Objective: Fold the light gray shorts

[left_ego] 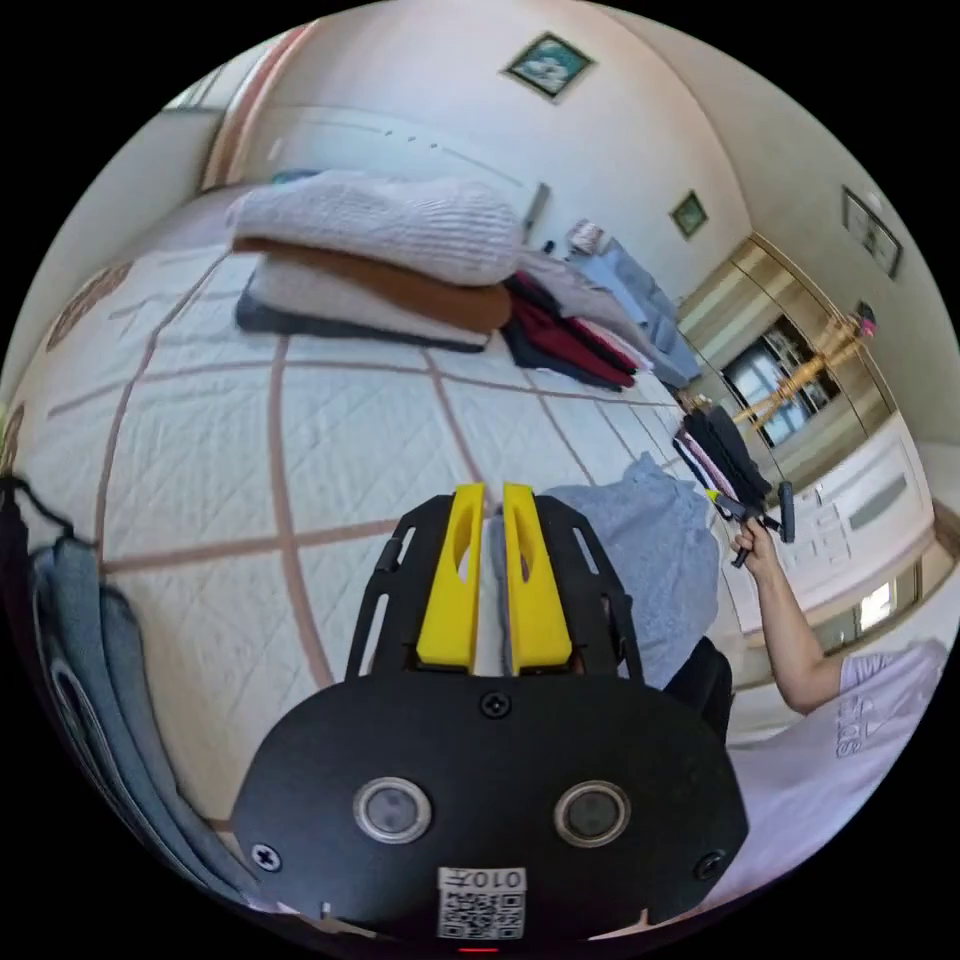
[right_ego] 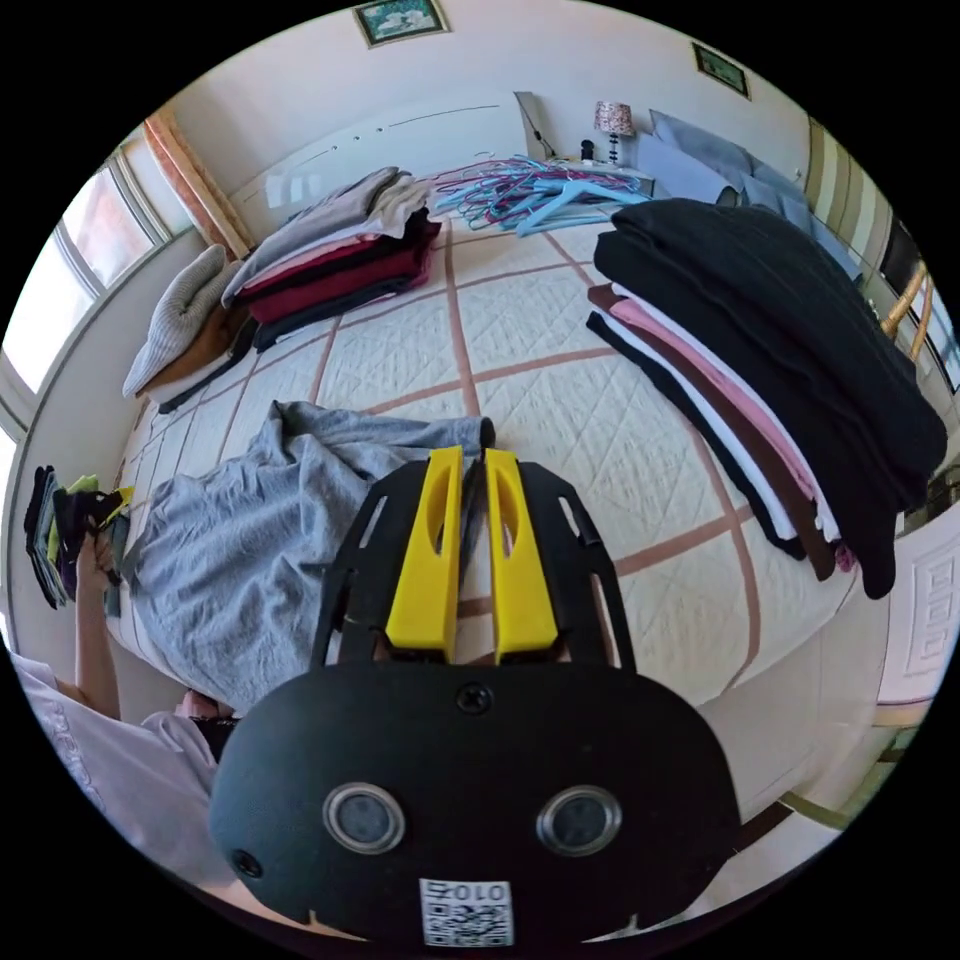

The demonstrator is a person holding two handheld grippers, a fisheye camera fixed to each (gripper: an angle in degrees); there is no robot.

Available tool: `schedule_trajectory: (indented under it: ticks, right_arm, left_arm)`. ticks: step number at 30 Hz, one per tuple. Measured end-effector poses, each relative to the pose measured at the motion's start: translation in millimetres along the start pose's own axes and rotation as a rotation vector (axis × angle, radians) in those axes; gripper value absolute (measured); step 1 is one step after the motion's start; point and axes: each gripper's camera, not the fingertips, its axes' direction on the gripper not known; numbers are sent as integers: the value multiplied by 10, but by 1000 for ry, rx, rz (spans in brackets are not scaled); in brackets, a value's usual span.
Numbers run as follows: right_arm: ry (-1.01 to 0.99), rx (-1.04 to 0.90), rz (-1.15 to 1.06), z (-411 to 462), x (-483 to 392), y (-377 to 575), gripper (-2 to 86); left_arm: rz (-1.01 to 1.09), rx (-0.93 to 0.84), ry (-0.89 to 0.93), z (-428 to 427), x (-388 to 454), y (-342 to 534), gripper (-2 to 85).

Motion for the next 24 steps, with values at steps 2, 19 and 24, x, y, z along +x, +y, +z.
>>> schedule_trajectory:
  ticks: [2, 19, 24]
  right_arm:
    - [-73, 49, 7, -100, 49, 61, 57]
    - [-143, 66, 21, -21, 208, 353, 68]
    - [-130, 49, 9, 31, 281, 376, 71]
  left_arm:
    - [169, -2, 51, 70, 480, -287, 44]
    - [676, -360, 198, 2775, 3159, -1486, 35]
    - [681, -374, 236, 2901, 3212, -1627, 3]
